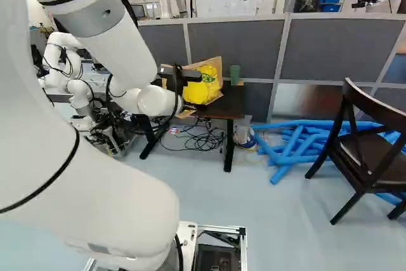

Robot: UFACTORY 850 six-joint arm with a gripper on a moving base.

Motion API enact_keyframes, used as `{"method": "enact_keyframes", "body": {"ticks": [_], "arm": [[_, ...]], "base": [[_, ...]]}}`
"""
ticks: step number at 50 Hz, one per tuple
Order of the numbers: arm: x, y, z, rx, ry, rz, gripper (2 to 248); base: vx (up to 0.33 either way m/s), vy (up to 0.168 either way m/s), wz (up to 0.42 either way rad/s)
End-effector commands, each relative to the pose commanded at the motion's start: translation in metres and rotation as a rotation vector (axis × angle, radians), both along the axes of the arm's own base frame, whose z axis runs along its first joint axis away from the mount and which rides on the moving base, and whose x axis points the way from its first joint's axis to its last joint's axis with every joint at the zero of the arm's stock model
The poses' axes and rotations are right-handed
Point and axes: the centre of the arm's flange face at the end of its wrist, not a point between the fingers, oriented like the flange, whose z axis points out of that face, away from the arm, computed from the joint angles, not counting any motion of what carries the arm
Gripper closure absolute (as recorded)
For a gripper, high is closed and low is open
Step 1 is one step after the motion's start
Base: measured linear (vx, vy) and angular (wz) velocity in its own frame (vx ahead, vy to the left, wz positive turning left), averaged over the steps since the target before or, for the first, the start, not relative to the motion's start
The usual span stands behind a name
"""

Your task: Pick up the bag on the ground and place it on the table

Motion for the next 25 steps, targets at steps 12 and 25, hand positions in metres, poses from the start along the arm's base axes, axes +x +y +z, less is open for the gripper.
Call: {"method": "enact_keyframes", "body": {"ticks": [12, 25], "arm": [[-0.018, -0.001, -0.011, -0.028, -0.063, 0.014, 3], [-0.035, -0.002, -0.02, -0.054, -0.118, 0.025, 3]], "base": [[0.0, 0.0, 0.0], [0.0, 0.0, 0.0]]}}
